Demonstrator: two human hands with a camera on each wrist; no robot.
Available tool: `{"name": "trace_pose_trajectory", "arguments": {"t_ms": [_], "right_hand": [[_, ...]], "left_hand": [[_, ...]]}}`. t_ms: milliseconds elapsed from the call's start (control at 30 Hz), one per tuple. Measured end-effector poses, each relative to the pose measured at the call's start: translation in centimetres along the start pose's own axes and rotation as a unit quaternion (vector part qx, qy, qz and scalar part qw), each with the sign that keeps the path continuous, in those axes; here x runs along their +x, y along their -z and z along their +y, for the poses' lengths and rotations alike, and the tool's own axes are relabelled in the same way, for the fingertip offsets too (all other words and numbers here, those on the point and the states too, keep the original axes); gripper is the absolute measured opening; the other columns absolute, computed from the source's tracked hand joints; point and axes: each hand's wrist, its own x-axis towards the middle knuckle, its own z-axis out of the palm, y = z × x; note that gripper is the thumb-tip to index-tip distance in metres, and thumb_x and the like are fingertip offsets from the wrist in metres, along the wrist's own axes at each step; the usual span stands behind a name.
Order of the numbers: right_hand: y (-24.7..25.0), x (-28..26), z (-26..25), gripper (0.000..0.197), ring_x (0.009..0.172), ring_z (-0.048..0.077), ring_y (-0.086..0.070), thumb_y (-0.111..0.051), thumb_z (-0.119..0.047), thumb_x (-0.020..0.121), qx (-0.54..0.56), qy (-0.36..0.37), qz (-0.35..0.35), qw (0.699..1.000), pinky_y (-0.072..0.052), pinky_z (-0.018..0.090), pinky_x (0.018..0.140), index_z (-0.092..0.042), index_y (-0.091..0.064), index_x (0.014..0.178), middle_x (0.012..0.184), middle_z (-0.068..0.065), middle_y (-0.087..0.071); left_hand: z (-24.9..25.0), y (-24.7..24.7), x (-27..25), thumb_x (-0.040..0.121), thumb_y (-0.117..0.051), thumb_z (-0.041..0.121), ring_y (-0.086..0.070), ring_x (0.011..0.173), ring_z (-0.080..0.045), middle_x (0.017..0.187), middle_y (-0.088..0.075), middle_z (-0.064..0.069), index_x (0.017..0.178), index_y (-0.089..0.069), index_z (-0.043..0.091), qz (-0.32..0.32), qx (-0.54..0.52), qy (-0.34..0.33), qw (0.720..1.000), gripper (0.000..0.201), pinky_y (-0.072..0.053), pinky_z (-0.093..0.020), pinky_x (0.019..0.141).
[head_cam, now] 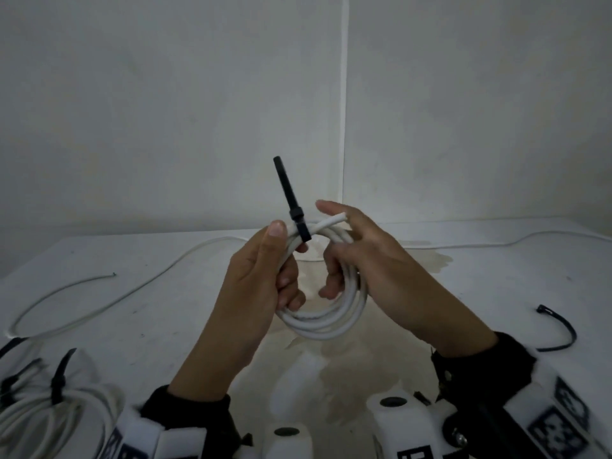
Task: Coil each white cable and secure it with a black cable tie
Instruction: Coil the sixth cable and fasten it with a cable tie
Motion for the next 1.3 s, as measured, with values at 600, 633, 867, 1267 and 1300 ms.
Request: {"name": "trace_pose_trajectory", "arguments": {"t_ms": [600, 633, 867, 1267, 1300], "right_hand": [[-5.4, -3.6, 0.0, 0.027, 0.061, 0.001, -0.057, -0.047, -0.01, 0.093, -0.026, 0.01, -0.071, 0.997, -0.045, 0.014, 0.063, -0.034, -0.057, 0.099, 0.064, -0.012, -0.062], [-5.4, -3.9, -0.2, 0.027, 0.061, 0.002, -0.057, -0.046, -0.007, 0.093, -0.007, 0.001, -0.073, 0.997, -0.046, 0.014, 0.063, -0.03, -0.059, 0.098, 0.063, -0.011, -0.062], [-5.1, -4.7, -1.1, 0.031, 0.065, 0.006, -0.063, -0.051, -0.002, 0.09, -0.005, -0.035, -0.101, 0.994, -0.051, 0.018, 0.065, -0.027, -0.063, 0.105, 0.065, -0.006, -0.066], [-8.0, -6.1, -1.0, 0.037, 0.079, 0.008, -0.062, -0.038, -0.053, 0.078, 0.036, -0.065, -0.133, 0.988, -0.051, 0.024, 0.083, -0.044, -0.057, 0.108, 0.082, -0.002, -0.062], [-8.1, -6.1, -1.2, 0.043, 0.077, 0.01, -0.063, -0.033, -0.055, 0.076, 0.057, -0.074, -0.133, 0.987, -0.051, 0.023, 0.081, -0.042, -0.057, 0.109, 0.082, 0.003, -0.06]], "left_hand": [[1.7, 6.0, -7.1, 0.096, -0.035, 0.019, -0.05, 0.049, -0.007, 0.055, -0.054, 0.01, 0.089, -0.058, 0.012, -0.01, 0.164, 0.036, 0.986, 0.025, -0.048, -0.036, 0.06], [1.7, 6.0, -7.3, 0.096, -0.035, 0.017, -0.047, 0.047, -0.005, 0.055, -0.053, 0.01, 0.089, -0.058, 0.012, -0.01, 0.147, 0.036, 0.988, 0.025, -0.047, -0.029, 0.056], [2.1, 7.2, -8.6, 0.095, -0.04, 0.011, -0.045, 0.046, -0.003, 0.054, -0.05, 0.01, 0.088, -0.062, 0.015, -0.022, 0.139, 0.038, 0.989, 0.024, -0.048, -0.019, 0.054], [1.1, 9.7, -11.1, 0.095, -0.038, 0.028, -0.061, 0.067, -0.016, 0.065, -0.058, 0.015, 0.096, -0.056, 0.037, -0.013, 0.261, -0.002, 0.965, 0.021, -0.048, -0.034, 0.065], [1.3, 9.7, -11.2, 0.094, -0.038, 0.033, -0.062, 0.07, -0.022, 0.065, -0.059, 0.014, 0.096, -0.057, 0.037, -0.012, 0.258, -0.002, 0.966, 0.019, -0.05, -0.04, 0.069]]}}
